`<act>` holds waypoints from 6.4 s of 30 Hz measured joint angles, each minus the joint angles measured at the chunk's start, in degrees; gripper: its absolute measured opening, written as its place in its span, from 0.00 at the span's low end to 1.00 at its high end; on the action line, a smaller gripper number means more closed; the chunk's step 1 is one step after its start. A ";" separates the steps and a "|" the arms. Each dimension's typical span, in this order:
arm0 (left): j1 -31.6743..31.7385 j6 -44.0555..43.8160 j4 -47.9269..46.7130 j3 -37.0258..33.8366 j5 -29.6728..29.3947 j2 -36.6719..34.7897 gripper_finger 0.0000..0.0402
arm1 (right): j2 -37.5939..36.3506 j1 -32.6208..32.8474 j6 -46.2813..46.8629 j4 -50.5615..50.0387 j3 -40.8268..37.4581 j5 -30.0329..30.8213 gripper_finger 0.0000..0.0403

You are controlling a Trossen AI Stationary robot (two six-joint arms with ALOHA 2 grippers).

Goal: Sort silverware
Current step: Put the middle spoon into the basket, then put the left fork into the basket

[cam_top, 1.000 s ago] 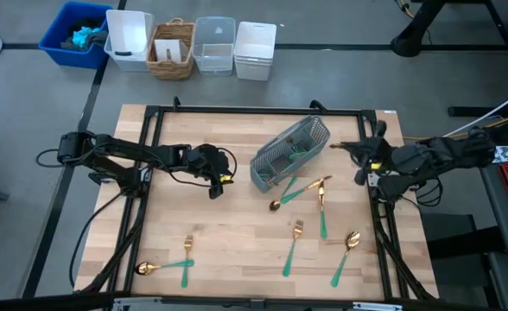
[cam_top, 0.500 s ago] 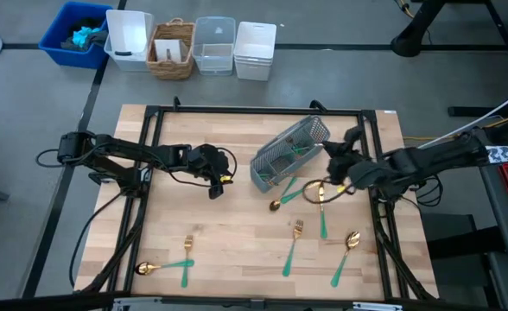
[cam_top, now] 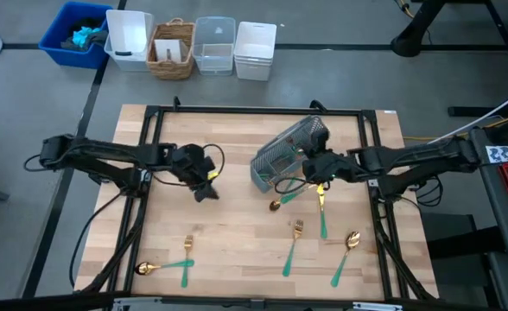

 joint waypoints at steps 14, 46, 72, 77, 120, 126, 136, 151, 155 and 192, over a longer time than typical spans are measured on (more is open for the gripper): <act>-18.23 -41.67 -8.84 0.00 5.90 -5.46 0.33 | 4.41 -2.78 -1.09 1.79 0.00 -6.38 0.02; -36.33 -74.55 -0.54 0.00 -5.43 17.12 0.33 | 4.66 -2.74 -0.85 2.82 0.00 2.63 0.27; -38.66 -82.79 -0.79 0.00 -8.62 19.38 0.33 | 4.64 -2.74 -0.88 2.69 0.00 5.02 0.27; -38.66 -83.29 -0.77 0.00 -8.64 19.53 0.33 | 4.62 -2.74 -0.90 2.35 0.00 5.04 0.27; -29.53 -52.76 12.85 0.00 -15.89 17.05 0.19 | 0.91 -2.74 3.65 -5.51 10.08 5.96 0.27; -23.32 -40.21 22.32 0.00 -17.29 14.43 0.19 | -3.69 -2.74 6.43 -5.63 10.08 5.96 0.27; -8.95 -14.52 52.71 0.09 -19.44 13.30 0.19 | -10.70 -2.74 16.64 -6.78 10.08 5.91 0.27; 10.12 37.07 55.23 16.62 -19.91 14.79 0.20 | -12.03 -2.74 44.01 -15.72 10.08 -7.36 0.27; 12.56 41.58 54.70 21.25 -20.23 19.92 0.20 | -12.01 -2.76 52.50 -19.05 10.08 -13.29 0.27; 9.98 66.95 38.68 41.42 -19.33 45.80 0.21 | -11.99 -2.74 80.66 -33.34 8.93 -27.17 0.27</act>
